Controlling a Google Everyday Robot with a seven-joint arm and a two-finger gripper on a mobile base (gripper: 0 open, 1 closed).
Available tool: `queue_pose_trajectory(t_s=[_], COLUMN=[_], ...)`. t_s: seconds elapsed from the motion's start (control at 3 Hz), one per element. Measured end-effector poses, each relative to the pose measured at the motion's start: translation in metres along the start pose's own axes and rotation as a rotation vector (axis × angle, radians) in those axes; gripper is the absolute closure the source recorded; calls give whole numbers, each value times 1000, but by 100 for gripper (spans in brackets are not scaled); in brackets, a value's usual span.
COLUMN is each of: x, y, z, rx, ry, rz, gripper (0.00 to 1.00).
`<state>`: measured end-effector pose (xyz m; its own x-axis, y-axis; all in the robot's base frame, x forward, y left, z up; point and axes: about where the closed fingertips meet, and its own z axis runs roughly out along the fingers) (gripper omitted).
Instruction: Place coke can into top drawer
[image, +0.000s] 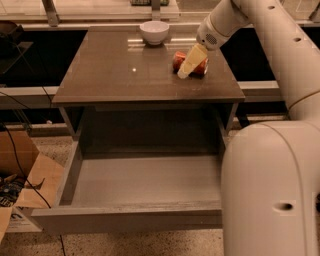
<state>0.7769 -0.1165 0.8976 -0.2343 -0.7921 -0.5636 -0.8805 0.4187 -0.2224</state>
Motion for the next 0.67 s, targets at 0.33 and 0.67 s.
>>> queue_pose_trajectory(t_s=[0.33, 0.67], x=[11, 33], y=[-13, -19], z=[18, 39], rx=[-13, -39], ry=[-1, 31], rz=[34, 73], gripper=[0, 4])
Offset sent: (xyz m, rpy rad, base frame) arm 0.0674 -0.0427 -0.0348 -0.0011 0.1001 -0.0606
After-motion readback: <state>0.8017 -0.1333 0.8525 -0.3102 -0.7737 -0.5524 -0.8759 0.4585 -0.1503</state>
